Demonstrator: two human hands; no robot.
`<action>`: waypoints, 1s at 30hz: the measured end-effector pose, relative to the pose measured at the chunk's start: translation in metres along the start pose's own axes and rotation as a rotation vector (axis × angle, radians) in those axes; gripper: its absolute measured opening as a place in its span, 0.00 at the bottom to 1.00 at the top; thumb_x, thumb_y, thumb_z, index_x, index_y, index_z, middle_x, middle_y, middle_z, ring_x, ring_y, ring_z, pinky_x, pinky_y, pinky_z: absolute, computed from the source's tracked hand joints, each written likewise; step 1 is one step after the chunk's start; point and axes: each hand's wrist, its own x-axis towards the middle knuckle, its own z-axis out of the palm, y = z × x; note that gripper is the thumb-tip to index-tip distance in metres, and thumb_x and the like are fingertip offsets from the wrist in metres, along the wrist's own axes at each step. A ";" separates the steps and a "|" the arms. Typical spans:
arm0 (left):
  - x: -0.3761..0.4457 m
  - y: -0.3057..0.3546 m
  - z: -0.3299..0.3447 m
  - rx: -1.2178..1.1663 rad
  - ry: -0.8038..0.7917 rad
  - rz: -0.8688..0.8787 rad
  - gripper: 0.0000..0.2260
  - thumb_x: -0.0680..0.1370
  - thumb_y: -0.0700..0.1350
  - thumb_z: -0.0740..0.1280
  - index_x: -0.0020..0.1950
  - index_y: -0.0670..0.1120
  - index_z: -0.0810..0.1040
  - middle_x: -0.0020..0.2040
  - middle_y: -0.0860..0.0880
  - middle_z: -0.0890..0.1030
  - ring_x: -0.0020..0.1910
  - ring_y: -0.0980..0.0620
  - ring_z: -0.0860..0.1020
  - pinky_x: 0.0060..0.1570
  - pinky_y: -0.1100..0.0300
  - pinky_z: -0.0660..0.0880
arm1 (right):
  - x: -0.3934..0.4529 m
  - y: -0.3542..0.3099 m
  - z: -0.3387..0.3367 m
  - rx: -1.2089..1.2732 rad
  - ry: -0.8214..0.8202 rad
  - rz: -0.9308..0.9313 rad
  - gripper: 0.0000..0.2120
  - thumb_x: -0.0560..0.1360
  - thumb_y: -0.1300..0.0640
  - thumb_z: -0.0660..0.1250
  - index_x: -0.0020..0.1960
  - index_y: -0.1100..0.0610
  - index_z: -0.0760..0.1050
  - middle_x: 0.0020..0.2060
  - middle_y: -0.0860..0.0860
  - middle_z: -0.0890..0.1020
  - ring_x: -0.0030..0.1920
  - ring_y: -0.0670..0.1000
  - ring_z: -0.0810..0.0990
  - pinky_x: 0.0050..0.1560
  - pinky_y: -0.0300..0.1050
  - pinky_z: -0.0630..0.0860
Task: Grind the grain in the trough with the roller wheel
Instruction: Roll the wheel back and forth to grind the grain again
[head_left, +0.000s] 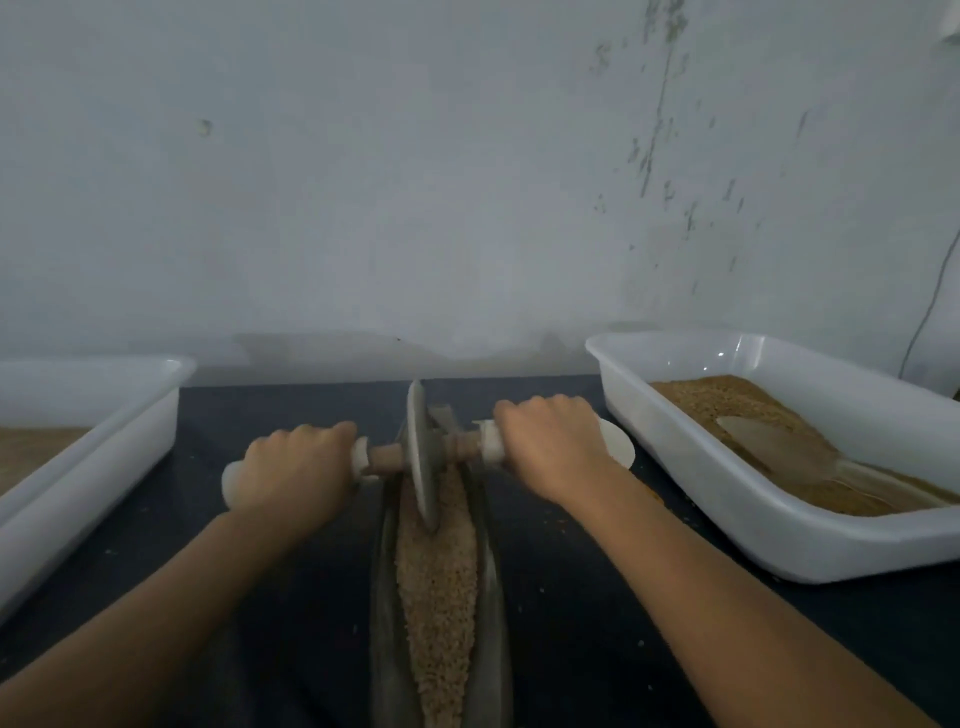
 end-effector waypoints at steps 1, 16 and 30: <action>0.004 0.000 0.003 -0.017 -0.004 -0.006 0.08 0.75 0.54 0.63 0.42 0.56 0.65 0.33 0.55 0.69 0.30 0.54 0.67 0.33 0.57 0.64 | 0.006 0.000 0.000 -0.009 0.016 -0.010 0.12 0.70 0.51 0.72 0.48 0.53 0.72 0.39 0.51 0.81 0.33 0.53 0.71 0.35 0.46 0.62; -0.084 0.002 -0.038 0.056 -0.091 0.098 0.12 0.73 0.60 0.61 0.39 0.58 0.59 0.33 0.58 0.69 0.29 0.60 0.64 0.30 0.62 0.56 | -0.087 -0.007 -0.036 0.001 -0.087 -0.126 0.16 0.64 0.49 0.75 0.44 0.50 0.70 0.33 0.48 0.78 0.32 0.50 0.76 0.27 0.41 0.62; -0.054 0.003 -0.028 0.035 -0.103 0.119 0.14 0.74 0.57 0.65 0.41 0.58 0.59 0.33 0.56 0.68 0.30 0.59 0.66 0.33 0.60 0.63 | -0.061 -0.004 -0.014 0.101 -0.088 -0.042 0.13 0.71 0.45 0.68 0.44 0.46 0.64 0.35 0.46 0.75 0.36 0.49 0.73 0.34 0.45 0.64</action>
